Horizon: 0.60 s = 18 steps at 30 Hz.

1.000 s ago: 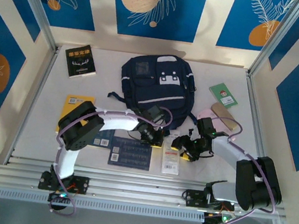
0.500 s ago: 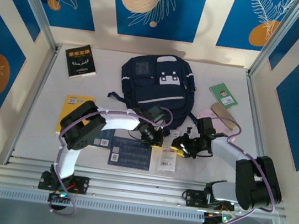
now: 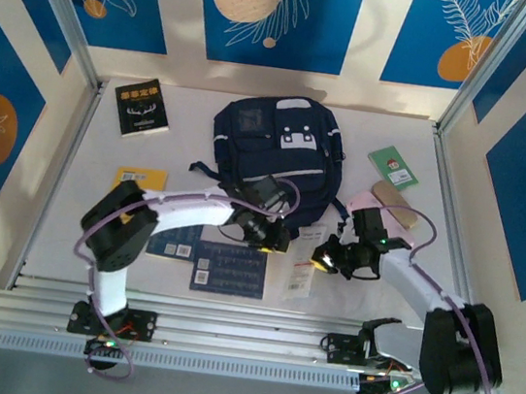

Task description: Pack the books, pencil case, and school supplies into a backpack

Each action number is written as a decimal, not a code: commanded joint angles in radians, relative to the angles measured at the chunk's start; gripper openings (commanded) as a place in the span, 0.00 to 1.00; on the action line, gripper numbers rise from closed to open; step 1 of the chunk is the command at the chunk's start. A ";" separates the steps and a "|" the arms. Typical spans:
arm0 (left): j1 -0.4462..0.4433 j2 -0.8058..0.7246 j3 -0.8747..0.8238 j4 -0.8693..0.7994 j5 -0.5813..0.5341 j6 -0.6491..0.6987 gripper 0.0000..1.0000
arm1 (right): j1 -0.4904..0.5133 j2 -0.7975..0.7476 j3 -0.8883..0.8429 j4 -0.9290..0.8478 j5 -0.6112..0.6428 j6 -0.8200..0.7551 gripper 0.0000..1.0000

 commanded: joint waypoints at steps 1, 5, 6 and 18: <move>0.041 -0.124 -0.008 -0.089 -0.032 0.054 0.37 | -0.007 -0.087 0.072 -0.166 0.122 -0.023 0.00; 0.102 -0.211 0.002 -0.127 -0.019 0.085 0.43 | -0.004 -0.186 0.133 -0.235 0.198 -0.041 0.00; 0.120 -0.229 0.004 -0.134 -0.019 0.097 0.45 | -0.003 -0.205 0.150 -0.236 0.200 -0.051 0.00; 0.358 -0.327 -0.063 0.154 0.345 0.072 0.70 | 0.065 -0.129 0.325 0.116 -0.269 -0.177 0.00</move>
